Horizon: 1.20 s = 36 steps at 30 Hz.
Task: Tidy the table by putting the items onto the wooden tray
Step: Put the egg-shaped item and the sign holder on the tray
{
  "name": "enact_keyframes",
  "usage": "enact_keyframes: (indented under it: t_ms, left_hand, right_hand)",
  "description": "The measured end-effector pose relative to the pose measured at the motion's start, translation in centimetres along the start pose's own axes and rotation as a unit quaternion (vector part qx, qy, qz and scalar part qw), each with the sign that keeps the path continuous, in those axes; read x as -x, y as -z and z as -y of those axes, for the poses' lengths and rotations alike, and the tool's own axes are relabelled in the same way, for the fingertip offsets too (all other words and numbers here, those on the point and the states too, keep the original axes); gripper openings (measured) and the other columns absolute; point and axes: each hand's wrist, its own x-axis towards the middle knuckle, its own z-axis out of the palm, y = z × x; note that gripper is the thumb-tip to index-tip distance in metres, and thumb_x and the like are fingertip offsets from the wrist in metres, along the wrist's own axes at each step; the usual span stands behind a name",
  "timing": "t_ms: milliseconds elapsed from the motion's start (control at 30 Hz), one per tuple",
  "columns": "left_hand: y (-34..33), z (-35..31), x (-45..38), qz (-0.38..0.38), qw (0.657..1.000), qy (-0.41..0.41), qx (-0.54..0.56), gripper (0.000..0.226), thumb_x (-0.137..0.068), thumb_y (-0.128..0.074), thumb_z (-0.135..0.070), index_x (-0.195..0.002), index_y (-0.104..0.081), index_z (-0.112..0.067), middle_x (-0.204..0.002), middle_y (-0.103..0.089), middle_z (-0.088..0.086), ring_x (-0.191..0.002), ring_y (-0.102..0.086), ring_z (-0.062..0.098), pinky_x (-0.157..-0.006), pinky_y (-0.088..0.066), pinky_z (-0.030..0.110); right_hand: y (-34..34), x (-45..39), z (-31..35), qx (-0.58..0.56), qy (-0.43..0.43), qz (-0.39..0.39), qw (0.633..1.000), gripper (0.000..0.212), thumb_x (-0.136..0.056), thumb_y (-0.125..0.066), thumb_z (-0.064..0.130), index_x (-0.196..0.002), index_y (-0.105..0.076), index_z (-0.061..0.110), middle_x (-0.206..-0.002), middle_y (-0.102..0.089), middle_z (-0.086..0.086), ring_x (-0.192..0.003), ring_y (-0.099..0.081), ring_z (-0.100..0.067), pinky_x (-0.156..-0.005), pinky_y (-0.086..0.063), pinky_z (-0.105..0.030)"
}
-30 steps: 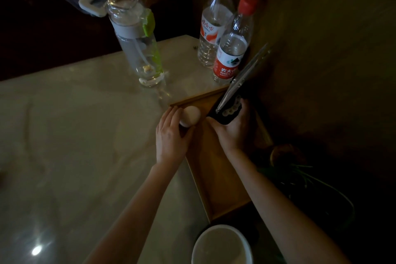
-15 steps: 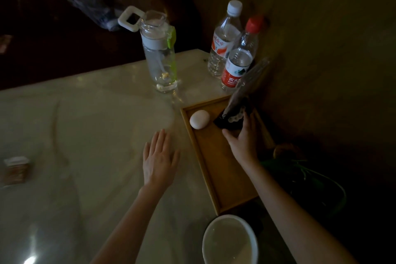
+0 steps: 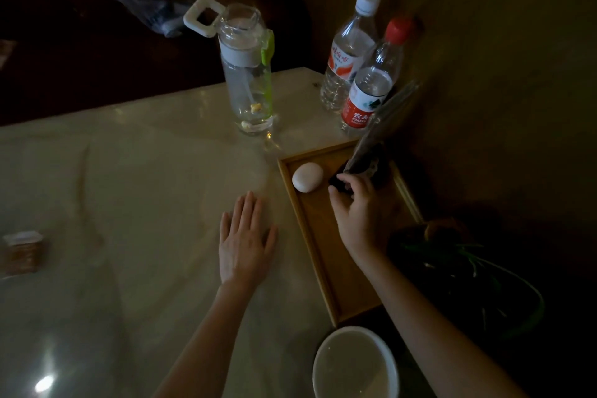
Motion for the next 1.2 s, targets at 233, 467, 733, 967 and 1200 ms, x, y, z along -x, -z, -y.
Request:
enact_keyframes:
  t_ms: [233, 467, 733, 967, 1200]
  left_hand:
    - [0.0, -0.1, -0.1, -0.001, 1.000, 0.010, 0.010, 0.068, -0.085, -0.018, -0.053, -0.143, -0.024, -0.018, -0.152, -0.018, 0.000, -0.137, 0.000, 0.007, -0.113, -0.001, 0.035]
    - [0.0, -0.1, -0.1, -0.012, 1.000, 0.008, 0.014, 0.063, -0.087, -0.024, -0.050, -0.141, -0.027, -0.017, -0.151, -0.023, 0.002, -0.137, -0.003, 0.009, -0.112, -0.003, 0.036]
    - [0.0, -0.2, -0.2, -0.013, 1.000, 0.009, 0.016, 0.063, -0.087, -0.025, -0.049, -0.141, -0.028, -0.017, -0.151, -0.025, 0.002, -0.137, -0.006, 0.010, -0.112, -0.004, 0.036]
    - [0.1, -0.2, -0.1, -0.015, 1.000, 0.008, 0.008, 0.063, -0.086, -0.026, -0.049, -0.140, -0.031, -0.016, -0.149, -0.028, 0.003, -0.139, -0.013, 0.015, -0.111, -0.005, 0.036]
    - [0.1, -0.3, -0.2, -0.010, 1.000, 0.012, 0.004, 0.063, -0.086, -0.026, -0.048, -0.140, -0.030, -0.016, -0.150, -0.027, 0.002, -0.139, -0.012, 0.014, -0.111, -0.003, 0.035]
  right_hand:
    - [-2.5, 0.5, 0.6, -0.025, 0.020, 0.037, 0.999, 0.037, -0.081, -0.064, 0.016, -0.114, -0.059, 0.002, -0.116, -0.061, -0.020, -0.110, -0.058, -0.032, -0.091, -0.047, -0.033]
    - [-4.1, -0.2, 0.3, -0.039, 0.032, 0.072, 0.996, 0.043, -0.081, -0.062, 0.007, -0.123, -0.053, 0.000, -0.131, -0.048, -0.028, -0.119, -0.050, -0.042, -0.095, -0.048, -0.050]
    - [-4.8, -0.8, 1.0, -0.054, 0.029, 0.035, 0.997, 0.037, -0.075, -0.068, 0.005, -0.111, -0.059, -0.001, -0.111, -0.056, -0.025, -0.100, -0.059, -0.037, -0.082, -0.055, -0.042]
    - [-5.0, -1.3, 2.4, -0.045, -0.006, 0.006, 0.999, 0.033, -0.072, -0.073, 0.005, -0.103, -0.061, -0.002, -0.104, -0.056, -0.023, -0.093, -0.060, -0.034, -0.076, -0.045, -0.025]
    - [-5.1, -1.4, 2.8, -0.032, -0.017, 0.005, 0.999, 0.032, -0.074, -0.072, 0.008, -0.104, -0.061, 0.002, -0.103, -0.055, -0.020, -0.094, -0.059, -0.032, -0.078, -0.050, -0.030]
